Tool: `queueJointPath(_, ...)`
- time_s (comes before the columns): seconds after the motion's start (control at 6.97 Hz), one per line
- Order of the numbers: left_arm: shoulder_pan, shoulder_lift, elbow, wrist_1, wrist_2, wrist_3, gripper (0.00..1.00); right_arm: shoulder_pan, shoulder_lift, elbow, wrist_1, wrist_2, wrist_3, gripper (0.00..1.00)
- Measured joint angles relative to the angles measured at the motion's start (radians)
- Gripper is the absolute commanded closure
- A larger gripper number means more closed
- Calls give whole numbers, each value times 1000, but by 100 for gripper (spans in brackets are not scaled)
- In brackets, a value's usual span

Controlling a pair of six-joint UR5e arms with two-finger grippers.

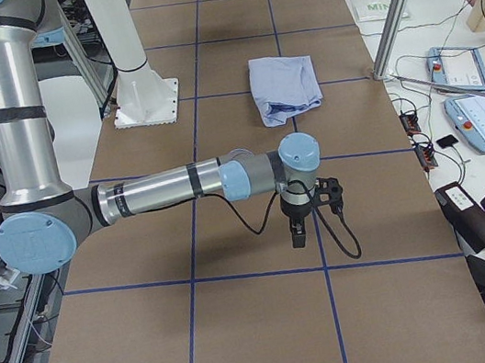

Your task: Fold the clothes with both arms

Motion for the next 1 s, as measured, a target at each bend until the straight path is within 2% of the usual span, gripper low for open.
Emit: queueJointPath(1.0,3,-1,2,-1,-2,-1,0,3,-17,19,3,8,1,0)
